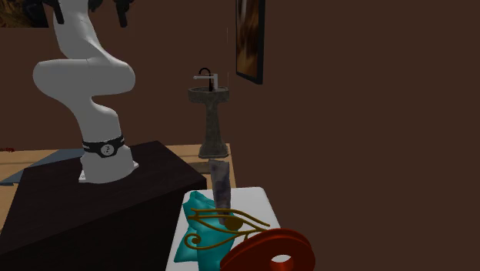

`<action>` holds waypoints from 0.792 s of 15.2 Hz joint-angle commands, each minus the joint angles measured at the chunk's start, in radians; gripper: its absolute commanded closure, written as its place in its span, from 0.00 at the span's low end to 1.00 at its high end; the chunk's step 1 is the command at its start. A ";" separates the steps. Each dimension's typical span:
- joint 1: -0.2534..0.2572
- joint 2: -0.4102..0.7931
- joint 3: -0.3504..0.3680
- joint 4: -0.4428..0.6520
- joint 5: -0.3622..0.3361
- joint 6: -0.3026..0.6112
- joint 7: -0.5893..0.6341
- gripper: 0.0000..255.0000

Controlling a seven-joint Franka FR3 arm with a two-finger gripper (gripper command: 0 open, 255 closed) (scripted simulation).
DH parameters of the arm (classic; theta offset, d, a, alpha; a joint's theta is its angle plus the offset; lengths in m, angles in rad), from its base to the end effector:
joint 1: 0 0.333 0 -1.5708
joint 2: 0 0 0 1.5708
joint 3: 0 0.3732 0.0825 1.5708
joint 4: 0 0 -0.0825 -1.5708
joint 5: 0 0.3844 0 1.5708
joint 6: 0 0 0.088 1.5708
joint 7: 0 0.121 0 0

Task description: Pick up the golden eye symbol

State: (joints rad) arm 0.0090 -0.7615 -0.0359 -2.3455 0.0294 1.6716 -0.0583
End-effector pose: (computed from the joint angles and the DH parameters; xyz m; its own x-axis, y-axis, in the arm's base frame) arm 0.2859 -0.0088 0.6246 0.9953 0.0362 0.0900 0.0407 -0.9980 -0.0490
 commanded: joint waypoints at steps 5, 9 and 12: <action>0.036 0.126 -0.018 -0.007 -0.015 0.108 -0.105 0.00; 0.071 0.262 -0.031 0.005 -0.025 0.209 -0.208 0.00; 0.096 0.369 -0.036 0.026 -0.030 0.277 -0.282 0.00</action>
State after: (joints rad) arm 0.0968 -0.4267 -0.0693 -2.3232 0.0018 1.9238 -0.3121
